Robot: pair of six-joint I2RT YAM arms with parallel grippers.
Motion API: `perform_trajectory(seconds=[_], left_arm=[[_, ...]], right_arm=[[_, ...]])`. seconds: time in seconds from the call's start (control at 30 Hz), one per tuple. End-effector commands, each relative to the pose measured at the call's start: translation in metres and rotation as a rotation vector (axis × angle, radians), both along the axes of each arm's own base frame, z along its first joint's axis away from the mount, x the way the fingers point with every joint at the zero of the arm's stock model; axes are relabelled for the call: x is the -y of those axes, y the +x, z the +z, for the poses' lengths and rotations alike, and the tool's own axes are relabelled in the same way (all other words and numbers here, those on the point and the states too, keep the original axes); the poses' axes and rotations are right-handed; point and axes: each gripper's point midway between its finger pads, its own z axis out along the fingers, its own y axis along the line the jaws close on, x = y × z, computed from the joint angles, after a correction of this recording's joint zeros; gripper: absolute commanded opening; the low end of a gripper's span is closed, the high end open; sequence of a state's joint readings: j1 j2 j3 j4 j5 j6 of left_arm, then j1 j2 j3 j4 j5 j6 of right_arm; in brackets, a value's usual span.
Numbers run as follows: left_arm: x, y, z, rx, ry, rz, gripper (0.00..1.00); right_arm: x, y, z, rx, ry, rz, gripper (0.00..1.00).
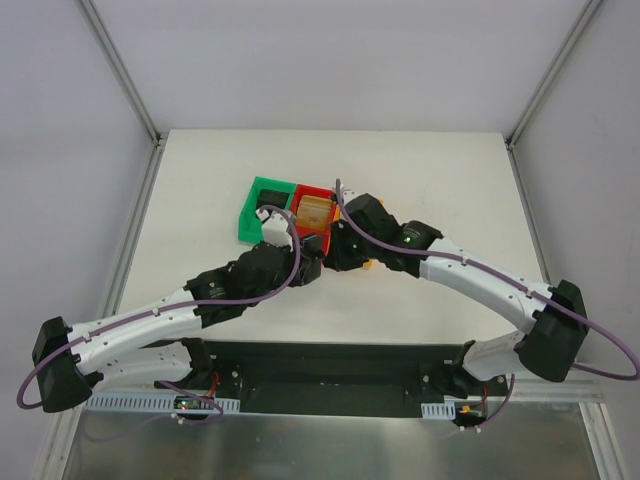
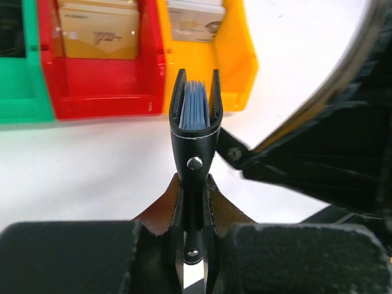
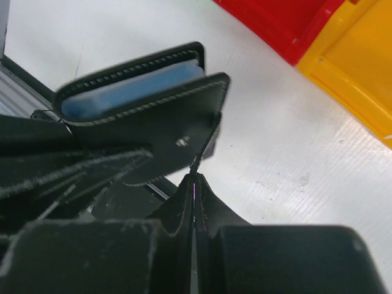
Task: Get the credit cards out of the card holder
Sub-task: Open the card holder.
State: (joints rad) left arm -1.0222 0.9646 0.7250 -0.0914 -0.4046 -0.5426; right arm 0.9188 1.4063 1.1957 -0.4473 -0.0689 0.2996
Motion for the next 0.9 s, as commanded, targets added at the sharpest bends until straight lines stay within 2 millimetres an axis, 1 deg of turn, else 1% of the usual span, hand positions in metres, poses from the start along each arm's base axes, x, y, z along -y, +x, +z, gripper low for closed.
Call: perform_trajectory(seconds=[0.0, 0.23, 0.4, 0.43, 0.5, 0.6, 0.63, 0.67, 0.73, 0.77, 0.83, 0.87], left_arm=[[-0.021, 0.012, 0.007, 0.032, 0.036, 0.103, 0.0], [-0.022, 0.012, 0.006, 0.022, 0.027, 0.102, 0.0], [-0.019, 0.006, 0.011, 0.022, -0.014, 0.068, 0.0], [-0.019, 0.006, 0.014, 0.028, -0.03, 0.064, 0.0], [-0.017, 0.004, 0.016, 0.029, -0.055, 0.047, 0.0], [-0.015, 0.001, 0.018, 0.023, -0.081, 0.021, 0.0], [-0.015, 0.0, 0.018, 0.021, -0.081, 0.013, 0.0], [-0.013, -0.002, 0.018, 0.018, -0.085, 0.004, 0.0], [-0.011, -0.005, 0.019, 0.011, -0.095, -0.018, 0.0], [-0.01, -0.006, 0.019, 0.009, -0.099, -0.03, 0.0], [-0.006, -0.01, 0.021, 0.004, -0.115, -0.06, 0.0], [-0.005, -0.012, 0.023, 0.004, -0.127, -0.072, 0.0]], right_arm=[[0.016, -0.002, 0.011, 0.027, -0.005, -0.001, 0.0], [0.016, -0.004, 0.013, 0.03, 0.007, 0.009, 0.0], [0.019, -0.003, 0.008, 0.013, 0.008, 0.004, 0.0], [0.022, -0.003, 0.006, 0.008, 0.006, -0.003, 0.01], [0.026, -0.001, 0.004, 0.001, 0.001, -0.022, 0.13], [0.037, -0.001, 0.0, 0.005, -0.022, -0.043, 0.39], [0.041, -0.002, 0.001, 0.012, -0.022, -0.047, 0.5], [0.044, -0.003, 0.002, 0.017, -0.019, -0.049, 0.57], [0.048, -0.005, 0.011, 0.038, 0.003, -0.046, 0.67], [0.048, -0.006, 0.018, 0.052, 0.022, -0.036, 0.7], [0.045, -0.008, 0.034, 0.081, 0.073, -0.019, 0.73], [0.044, -0.01, 0.042, 0.095, 0.098, -0.01, 0.73]])
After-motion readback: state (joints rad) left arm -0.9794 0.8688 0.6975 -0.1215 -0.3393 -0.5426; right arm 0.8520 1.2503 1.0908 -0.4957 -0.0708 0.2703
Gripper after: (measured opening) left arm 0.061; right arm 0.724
